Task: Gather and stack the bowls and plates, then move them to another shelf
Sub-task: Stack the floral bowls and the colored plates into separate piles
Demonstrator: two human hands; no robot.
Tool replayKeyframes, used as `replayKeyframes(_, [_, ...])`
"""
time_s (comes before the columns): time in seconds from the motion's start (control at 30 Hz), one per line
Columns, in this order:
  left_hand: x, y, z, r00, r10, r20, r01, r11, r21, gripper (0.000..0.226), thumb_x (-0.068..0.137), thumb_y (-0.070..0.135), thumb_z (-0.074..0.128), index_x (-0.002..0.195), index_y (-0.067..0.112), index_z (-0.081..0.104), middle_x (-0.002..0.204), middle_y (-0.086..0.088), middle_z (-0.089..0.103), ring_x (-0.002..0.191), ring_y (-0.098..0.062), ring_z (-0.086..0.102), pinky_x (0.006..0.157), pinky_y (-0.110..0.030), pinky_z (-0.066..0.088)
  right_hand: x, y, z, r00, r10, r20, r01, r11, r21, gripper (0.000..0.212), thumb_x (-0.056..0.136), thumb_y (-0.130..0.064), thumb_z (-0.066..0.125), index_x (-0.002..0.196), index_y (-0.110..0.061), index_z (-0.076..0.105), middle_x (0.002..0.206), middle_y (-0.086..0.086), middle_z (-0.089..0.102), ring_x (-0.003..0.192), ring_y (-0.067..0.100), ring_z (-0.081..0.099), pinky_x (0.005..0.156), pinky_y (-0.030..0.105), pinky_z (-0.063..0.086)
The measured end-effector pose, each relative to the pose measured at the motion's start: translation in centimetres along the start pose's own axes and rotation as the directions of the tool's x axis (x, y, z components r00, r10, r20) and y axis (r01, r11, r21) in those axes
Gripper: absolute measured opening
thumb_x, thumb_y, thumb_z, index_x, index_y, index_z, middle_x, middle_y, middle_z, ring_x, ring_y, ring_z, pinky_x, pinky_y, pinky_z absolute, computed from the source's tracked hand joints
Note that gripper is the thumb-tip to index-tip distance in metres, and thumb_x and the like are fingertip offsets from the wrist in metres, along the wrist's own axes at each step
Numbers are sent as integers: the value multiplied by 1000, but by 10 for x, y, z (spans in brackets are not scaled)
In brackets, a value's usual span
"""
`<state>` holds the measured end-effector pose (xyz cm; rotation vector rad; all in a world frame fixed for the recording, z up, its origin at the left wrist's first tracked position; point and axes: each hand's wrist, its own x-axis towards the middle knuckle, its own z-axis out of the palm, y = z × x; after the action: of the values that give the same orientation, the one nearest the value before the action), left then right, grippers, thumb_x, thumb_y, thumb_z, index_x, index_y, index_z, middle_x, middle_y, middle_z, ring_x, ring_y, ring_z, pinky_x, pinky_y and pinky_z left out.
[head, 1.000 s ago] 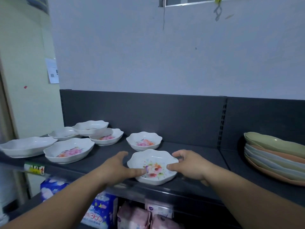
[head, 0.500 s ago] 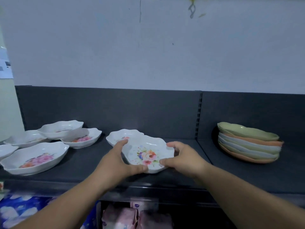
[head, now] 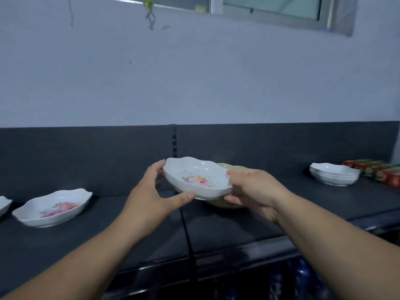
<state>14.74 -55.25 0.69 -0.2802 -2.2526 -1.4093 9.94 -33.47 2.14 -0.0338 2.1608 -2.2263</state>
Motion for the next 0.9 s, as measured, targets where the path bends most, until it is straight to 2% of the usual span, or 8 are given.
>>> replayKeyframes(0.23, [44,48,155,996,41,84,-34,995,-89,90,63,31,87,139,37,37,129,17,49,108,4,53,91,-19,42,38,-8,-166,997,-33,-75,30,999,-34,28,83,-2,55,106,6,69,116,18,69,88,20,66,60,22,55])
replayKeyframes(0.33, [66,64,224,993,33,114,-24,996,-81,93,63,33,86,140,35,34,127,16,48,117,-8,50,98,-29,43,56,-10,-238,993,-37,-114,30,997,-68,20,76,-3,54,91,4,65,101,17,65,85,19,61,63,23,56])
replayKeyframes(0.47, [90,79,306,990,21,143,-13,998,-59,96,62,41,86,142,35,33,137,12,49,123,-9,47,105,-34,40,81,-12,-323,981,-41,-192,22,995,-99,34,75,-1,55,104,17,55,94,13,57,83,20,59,62,22,56])
replayKeyframes(0.57, [104,85,354,985,-4,173,11,999,-36,98,63,44,85,144,35,31,143,10,44,128,-10,46,105,-33,39,96,-18,-372,973,-42,-227,18,994,-106,32,77,1,54,104,17,58,95,16,61,81,22,63,62,25,57])
replayKeyframes(0.63, [113,87,379,980,-30,198,33,999,-11,97,64,44,84,144,35,30,145,9,42,129,-10,45,104,-30,39,106,-23,-399,964,-37,-265,5,993,-122,29,77,4,52,101,20,56,90,16,60,68,20,66,63,29,60])
replayKeyframes(0.73, [125,89,410,971,-45,235,40,999,24,93,67,42,82,144,36,29,146,8,41,129,-9,44,99,-24,38,124,-29,-431,945,-36,-325,-23,984,-177,18,76,4,51,89,15,59,88,11,55,60,20,64,77,34,60])
replayKeyframes(0.8, [132,90,426,966,-51,255,42,998,44,92,69,42,81,144,36,28,147,9,39,130,-9,43,99,-25,39,137,-31,-447,933,-44,-358,-29,980,-196,10,77,6,52,83,1,58,85,11,51,59,19,62,76,33,59])
replayKeyframes(0.9, [143,90,444,959,-62,277,46,997,64,91,70,43,80,144,37,27,147,11,38,130,-9,42,101,-31,43,158,-27,-466,910,-67,-409,-48,963,-265,11,83,6,57,80,-5,56,84,12,56,65,21,61,71,32,59])
